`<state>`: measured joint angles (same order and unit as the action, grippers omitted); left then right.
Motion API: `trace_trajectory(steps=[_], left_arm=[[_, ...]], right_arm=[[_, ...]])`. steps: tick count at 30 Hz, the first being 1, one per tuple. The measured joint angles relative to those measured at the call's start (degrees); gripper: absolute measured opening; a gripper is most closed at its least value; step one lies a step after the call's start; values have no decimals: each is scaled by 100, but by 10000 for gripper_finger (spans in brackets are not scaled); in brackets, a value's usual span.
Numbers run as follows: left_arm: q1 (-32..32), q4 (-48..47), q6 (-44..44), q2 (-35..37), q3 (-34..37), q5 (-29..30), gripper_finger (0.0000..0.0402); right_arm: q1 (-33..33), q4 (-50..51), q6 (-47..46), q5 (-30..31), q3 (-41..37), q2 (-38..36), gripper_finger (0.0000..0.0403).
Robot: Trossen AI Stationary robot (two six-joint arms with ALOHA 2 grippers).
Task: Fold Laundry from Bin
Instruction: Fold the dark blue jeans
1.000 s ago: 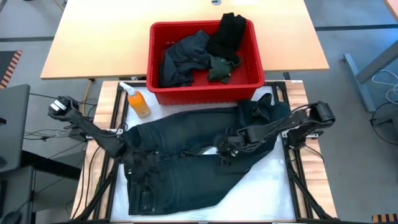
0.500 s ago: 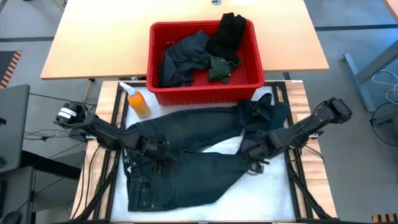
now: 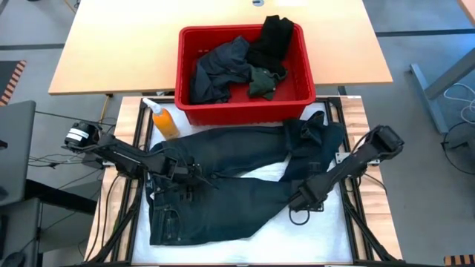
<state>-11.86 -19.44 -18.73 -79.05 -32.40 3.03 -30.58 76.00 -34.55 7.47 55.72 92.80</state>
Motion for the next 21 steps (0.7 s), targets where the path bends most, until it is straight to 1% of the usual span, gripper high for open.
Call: trace_trajectory(steps=[3, 7, 9, 11, 13, 15, 16, 18, 19, 21], left_arm=[[-2, 9, 3, 2, 0, -5, 139], [-7, 9, 5, 4, 0, -20, 139], [-11, -4, 5, 4, 0, -20, 139], [-11, -40, 5, 6, 0, -22, 139], [-11, -81, 5, 10, -2, -24, 139], [-12, -83, 5, 11, -4, -26, 139], [-11, -83, 5, 11, -4, -25, 139], [-12, -85, 6, 11, -4, -26, 139], [-11, -85, 7, 11, -4, -25, 139], [-11, -90, 7, 11, -4, -27, 139]], right_arm=[[48, -16, 226, 35, -14, 276, 169], [285, -594, 606, 65, -271, 553, 174], [422, -595, 622, 412, -352, 720, 167], [563, -298, 559, 724, -265, 854, 144], [672, 103, 551, 961, -16, 923, 101], [759, 580, 593, 1150, 364, 961, 47], [805, 829, 634, 1200, 590, 963, 31], [879, 1354, 653, 1225, 1114, 963, 30], [907, 1444, 658, 1270, 1376, 958, 30], [896, 1351, 1029, 1335, 1800, 850, 30]])
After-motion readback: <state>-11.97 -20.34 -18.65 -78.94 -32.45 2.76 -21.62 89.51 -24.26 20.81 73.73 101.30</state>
